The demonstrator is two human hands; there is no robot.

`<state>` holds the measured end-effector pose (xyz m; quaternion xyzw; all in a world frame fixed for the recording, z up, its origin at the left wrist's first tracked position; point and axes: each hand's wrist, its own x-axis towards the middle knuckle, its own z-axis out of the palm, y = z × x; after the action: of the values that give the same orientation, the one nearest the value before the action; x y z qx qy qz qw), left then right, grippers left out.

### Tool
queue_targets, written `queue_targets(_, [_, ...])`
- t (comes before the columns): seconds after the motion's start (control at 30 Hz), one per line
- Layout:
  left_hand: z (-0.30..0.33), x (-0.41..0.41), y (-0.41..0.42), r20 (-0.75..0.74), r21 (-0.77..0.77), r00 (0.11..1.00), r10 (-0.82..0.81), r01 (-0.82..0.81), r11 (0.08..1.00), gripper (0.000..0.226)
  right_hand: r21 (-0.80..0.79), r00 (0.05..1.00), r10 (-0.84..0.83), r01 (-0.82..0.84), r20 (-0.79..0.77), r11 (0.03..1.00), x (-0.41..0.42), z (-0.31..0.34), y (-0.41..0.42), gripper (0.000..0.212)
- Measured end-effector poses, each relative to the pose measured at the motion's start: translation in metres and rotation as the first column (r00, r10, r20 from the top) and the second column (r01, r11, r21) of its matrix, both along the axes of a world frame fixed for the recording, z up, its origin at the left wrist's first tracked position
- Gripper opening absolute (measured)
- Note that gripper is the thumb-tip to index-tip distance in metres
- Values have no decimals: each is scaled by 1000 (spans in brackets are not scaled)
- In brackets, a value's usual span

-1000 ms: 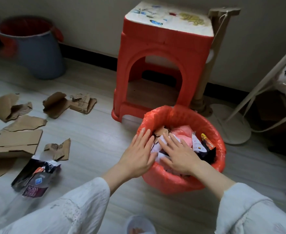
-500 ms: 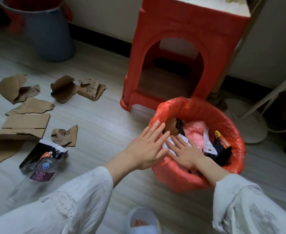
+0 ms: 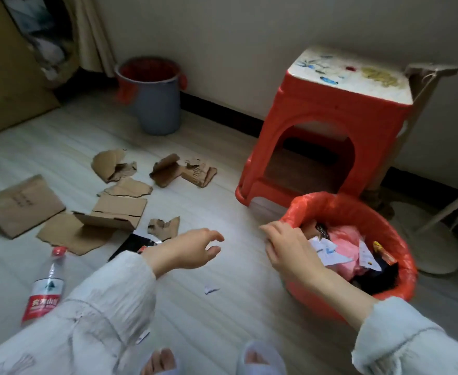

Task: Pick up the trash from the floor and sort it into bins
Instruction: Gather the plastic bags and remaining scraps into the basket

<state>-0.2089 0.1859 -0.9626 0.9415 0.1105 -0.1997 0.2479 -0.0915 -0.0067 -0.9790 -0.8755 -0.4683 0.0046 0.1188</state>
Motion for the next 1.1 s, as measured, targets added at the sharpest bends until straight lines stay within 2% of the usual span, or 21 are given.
queue_targets(0.07, [-19, -28, 22, -42, -16, 994, 103, -104, 994, 41, -115, 978, 209, -208, -4, 971, -22, -7, 24, 33])
queue_targets(0.13, [-45, -49, 43, -81, -25, 974, 209, -212, 977, 43, -234, 933, 351, -361, -81, 903, -37, -19, 45, 38])
queue_targets(0.3, [-107, -88, 89, -50, 55, 888, 457, -455, 889, 60, -351, 903, 387, -428, -185, 833, -50, -56, 100, 43])
queue_targets(0.43, [-157, -103, 117, -31, 191, 822, 569, -554, 810, 81, -473, 924, 262, -369, -277, 800, -44, -108, 142, 44])
queue_targets(0.57, [-199, -99, 127, 21, 184, 825, 564, -558, 809, 93, -572, 916, -3, -249, -402, 782, -39, -165, 158, 51])
queue_targets(0.67, [-216, -97, 130, 21, 169, 821, 570, -565, 808, 94, -634, 900, -102, -215, -425, 743, -48, -197, 147, 50])
queue_targets(0.8, [-226, -101, 132, 85, 163, 807, 585, -590, 791, 84, -541, 885, -129, -153, -447, 827, -68, -221, 126, 28])
queue_targets(0.87, [-223, -95, 132, 91, 129, 750, 656, -662, 739, 82, -501, 872, -132, -142, -472, 854, -75, -226, 121, 21])
queue_targets(0.97, [-218, -76, 135, 67, 61, 644, 762, -765, 641, 84, -473, 862, -140, -125, -487, 872, -82, -228, 116, 17])
queue_targets(1.1, [-219, -53, 137, 0, 106, 603, 798, -793, 600, 84, -475, 858, -134, -139, -497, 869, -85, -230, 117, 17])
